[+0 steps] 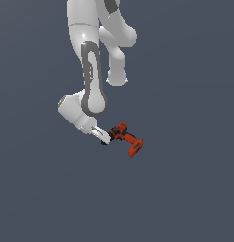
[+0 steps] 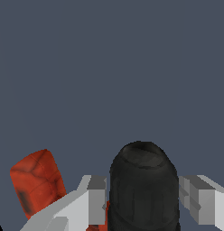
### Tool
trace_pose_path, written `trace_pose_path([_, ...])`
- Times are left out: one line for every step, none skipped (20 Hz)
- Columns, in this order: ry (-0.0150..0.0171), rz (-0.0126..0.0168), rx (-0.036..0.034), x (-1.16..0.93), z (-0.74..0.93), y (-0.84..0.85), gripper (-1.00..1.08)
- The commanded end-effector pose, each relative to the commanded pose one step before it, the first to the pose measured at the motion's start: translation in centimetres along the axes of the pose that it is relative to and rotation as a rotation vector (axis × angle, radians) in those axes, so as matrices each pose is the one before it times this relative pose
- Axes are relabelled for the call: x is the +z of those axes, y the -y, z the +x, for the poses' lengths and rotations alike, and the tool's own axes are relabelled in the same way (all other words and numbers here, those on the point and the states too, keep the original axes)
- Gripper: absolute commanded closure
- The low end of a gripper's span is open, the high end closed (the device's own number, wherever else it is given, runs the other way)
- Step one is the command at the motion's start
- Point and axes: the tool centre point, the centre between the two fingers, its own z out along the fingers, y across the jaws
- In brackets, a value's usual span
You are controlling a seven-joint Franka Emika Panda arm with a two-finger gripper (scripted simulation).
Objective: Pick up the object and move it to a goal position.
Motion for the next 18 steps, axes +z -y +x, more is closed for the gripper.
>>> trace_pose_path([-0.00087, 0.00066, 0.00076, -0.328, 0.053, -0.026, 1.08])
trace_pose_path([0.0, 0.0, 0.0, -0.265, 0.014, -0.025, 1.08])
trace_pose_path([0.0, 0.0, 0.0, -0.342, 0.019, -0.032, 1.08])
trace_pose_path([0.00031, -0.00038, 0.00048, -0.389, 0.04, -0.063, 1.08])
trace_pose_path([0.0, 0.0, 0.0, -0.492, 0.028, -0.047, 1.08])
trace_pose_path([0.0, 0.0, 0.0, -0.566, 0.032, -0.054, 1.08])
trace_pose_path([0.00032, -0.00043, 0.00044, -0.607, 0.052, -0.081, 1.08])
trace_pose_path([0.0, 0.0, 0.0, -0.707, 0.041, -0.068, 1.08])
trace_pose_path([0.00032, -0.00046, 0.00041, -0.744, 0.06, -0.093, 1.08])
trace_pose_path([0.0, 0.0, 0.0, -0.842, 0.05, -0.081, 1.08])
trace_pose_path([0.00032, -0.00048, 0.00038, -0.874, 0.069, -0.104, 1.08])
trace_pose_path([0.00032, -0.0005, 0.00035, -0.936, 0.073, -0.109, 1.08])
trace_pose_path([0.0, 0.0, 0.0, -1.03, 0.065, -0.101, 1.08])
trace_pose_path([0.00031, -0.00054, 0.00031, -1.056, 0.083, -0.119, 1.08])
trace_pose_path([0.00031, -0.00055, 0.00028, -1.114, 0.088, -0.124, 1.08])
trace_pose_path([0.0, 0.0, 0.0, -1.198, 0.082, -0.12, 1.08])
trace_pose_path([0.00043, -0.00081, 0.00034, -1.174, 0.101, -0.132, 1.08])
trace_pose_path([0.0003, -0.00059, 0.0002, -1.198, 0.099, -0.129, 1.08])
